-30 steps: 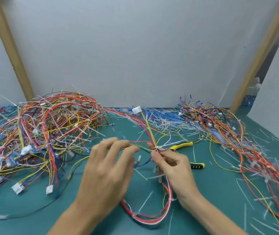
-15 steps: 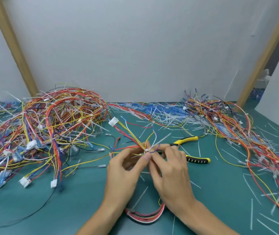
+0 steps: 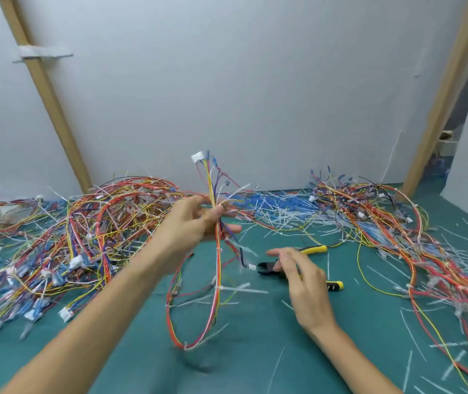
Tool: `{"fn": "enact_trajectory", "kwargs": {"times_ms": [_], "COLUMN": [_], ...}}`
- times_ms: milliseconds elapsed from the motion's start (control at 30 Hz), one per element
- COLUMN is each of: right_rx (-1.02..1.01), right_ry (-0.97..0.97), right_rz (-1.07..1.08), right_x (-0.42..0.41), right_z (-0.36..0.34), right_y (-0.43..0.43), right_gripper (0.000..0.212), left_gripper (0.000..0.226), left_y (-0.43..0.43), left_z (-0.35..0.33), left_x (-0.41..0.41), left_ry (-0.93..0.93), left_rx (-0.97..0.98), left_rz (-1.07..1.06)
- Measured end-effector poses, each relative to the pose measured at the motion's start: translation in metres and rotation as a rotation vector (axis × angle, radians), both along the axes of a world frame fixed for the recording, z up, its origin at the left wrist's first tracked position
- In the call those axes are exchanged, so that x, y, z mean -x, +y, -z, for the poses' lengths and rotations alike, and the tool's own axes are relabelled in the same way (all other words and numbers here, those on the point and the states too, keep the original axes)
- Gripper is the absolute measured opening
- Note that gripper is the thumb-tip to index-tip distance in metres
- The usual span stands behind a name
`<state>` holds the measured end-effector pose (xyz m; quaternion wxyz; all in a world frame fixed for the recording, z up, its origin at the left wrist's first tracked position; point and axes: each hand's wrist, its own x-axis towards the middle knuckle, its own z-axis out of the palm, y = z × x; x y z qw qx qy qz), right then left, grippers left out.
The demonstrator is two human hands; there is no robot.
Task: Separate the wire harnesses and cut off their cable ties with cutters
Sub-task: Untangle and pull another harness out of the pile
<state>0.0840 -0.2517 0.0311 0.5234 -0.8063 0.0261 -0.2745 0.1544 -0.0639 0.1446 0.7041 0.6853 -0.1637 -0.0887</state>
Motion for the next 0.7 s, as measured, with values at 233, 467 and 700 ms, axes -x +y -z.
{"fn": "enact_trajectory", "kwargs": {"times_ms": [233,467,700], "right_rx": [-0.309,-0.327,-0.089], "right_ry": [0.321,0.207,-0.32], "right_rz": [-0.729,-0.795,-0.196], "right_x": [0.021,0.05,0.062], "right_z": [-0.036,-0.072,-0.122], "right_y": [0.057,0.095,0.066], "right_gripper": [0.094,0.045,0.029], "left_gripper": [0.02,0.023,0.025], "left_y": [-0.006,-0.027,-0.045], "left_z": [-0.087,-0.124,-0.191], "left_x": [-0.022,-0.043,-0.05], "left_ry": [0.034,0.079,0.109], "left_rx": [-0.069,0.199,0.485], "left_rz": [0.255,0.226,0.302]}}
